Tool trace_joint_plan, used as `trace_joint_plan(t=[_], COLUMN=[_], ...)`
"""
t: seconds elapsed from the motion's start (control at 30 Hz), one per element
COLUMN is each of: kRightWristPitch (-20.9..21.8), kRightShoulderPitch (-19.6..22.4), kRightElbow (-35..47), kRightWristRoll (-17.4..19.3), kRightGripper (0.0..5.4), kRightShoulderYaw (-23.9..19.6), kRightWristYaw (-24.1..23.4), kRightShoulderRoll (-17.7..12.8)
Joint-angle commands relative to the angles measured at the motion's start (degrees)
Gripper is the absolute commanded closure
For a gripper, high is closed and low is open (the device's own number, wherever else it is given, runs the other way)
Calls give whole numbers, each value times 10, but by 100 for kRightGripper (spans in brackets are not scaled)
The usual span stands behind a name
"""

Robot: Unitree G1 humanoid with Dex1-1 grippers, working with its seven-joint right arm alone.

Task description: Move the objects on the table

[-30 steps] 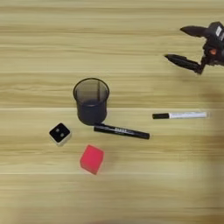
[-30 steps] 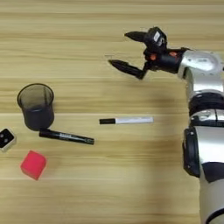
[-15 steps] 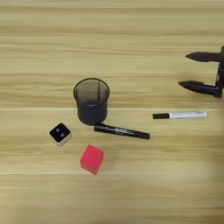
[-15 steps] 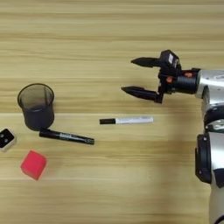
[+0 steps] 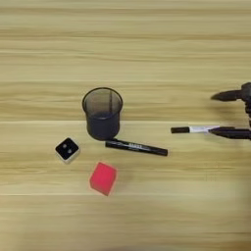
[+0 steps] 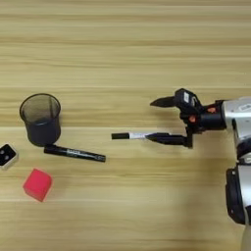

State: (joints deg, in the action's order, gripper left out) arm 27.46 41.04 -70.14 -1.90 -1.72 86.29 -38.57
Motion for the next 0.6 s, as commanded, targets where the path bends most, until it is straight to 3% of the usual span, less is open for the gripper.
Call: trace_joint_plan(t=[0.03, 0.6], kRightWristPitch=[14, 7], kRightShoulderPitch=[33, 31], kRightElbow=[14, -27], kRightWristRoll=[-16, -77], kRightGripper=[3, 18], kRightShoulderYaw=[8, 39], kRightWristYaw=[-50, -149], kRightShoulderRoll=[-27, -29])
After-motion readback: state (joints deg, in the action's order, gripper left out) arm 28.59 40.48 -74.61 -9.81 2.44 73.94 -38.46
